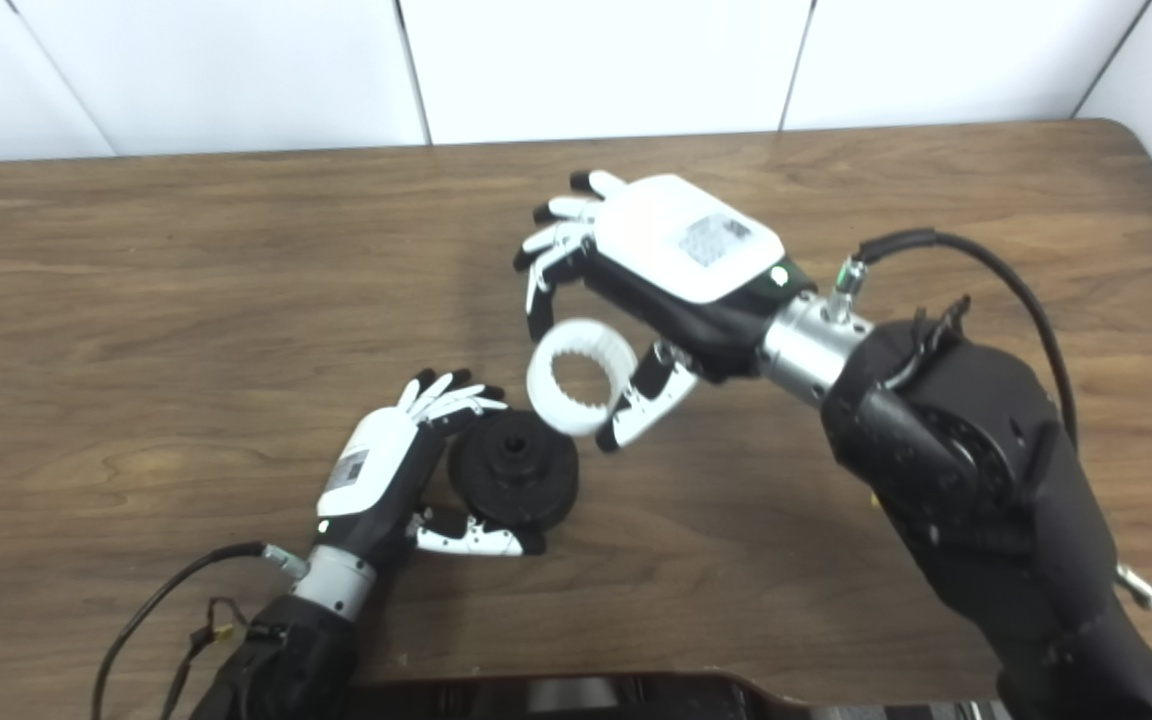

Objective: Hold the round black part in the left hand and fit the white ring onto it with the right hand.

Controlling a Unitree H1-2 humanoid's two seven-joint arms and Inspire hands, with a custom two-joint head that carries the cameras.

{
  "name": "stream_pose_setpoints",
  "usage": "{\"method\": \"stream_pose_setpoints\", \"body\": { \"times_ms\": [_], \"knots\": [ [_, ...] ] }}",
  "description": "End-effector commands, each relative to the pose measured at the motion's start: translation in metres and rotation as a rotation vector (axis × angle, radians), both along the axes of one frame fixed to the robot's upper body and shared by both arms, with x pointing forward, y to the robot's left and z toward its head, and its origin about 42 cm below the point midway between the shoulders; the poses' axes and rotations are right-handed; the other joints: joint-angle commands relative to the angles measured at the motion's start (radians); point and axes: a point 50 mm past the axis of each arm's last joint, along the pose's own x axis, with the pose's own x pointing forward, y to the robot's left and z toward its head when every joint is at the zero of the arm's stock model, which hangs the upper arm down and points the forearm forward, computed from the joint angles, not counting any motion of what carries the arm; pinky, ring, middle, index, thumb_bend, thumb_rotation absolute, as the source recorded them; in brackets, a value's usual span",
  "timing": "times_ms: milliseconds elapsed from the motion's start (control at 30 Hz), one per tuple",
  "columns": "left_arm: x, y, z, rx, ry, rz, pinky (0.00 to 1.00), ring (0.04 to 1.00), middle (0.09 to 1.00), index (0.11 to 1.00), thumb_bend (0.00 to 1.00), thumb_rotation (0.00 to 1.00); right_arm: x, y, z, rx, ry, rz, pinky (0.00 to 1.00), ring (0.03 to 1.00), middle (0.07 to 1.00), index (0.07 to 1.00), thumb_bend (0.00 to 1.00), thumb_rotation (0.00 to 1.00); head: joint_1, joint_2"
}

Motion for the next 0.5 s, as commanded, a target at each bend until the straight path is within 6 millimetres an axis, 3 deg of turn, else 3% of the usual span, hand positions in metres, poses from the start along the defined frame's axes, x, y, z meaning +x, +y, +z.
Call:
{"method": "stream_pose_setpoints", "body": {
  "times_ms": [0,467],
  "knots": [
    [-0.003,-0.010,-0.005,0.012,0.042,-0.032,1.00,0.955,0.841,0.486,0.52,0.06,-0.006,0.004,0.011,0.024,-0.059,0.030,1.00,0.924,0.817,0.482,0.53,0.14,0.001,0.004],
    [-0.001,-0.017,0.000,-0.004,0.049,-0.028,1.00,0.962,0.843,0.486,0.52,0.06,-0.013,0.026,-0.016,0.003,0.015,0.101,1.00,0.918,0.815,0.483,0.53,0.14,0.016,0.025]
  ]
}}
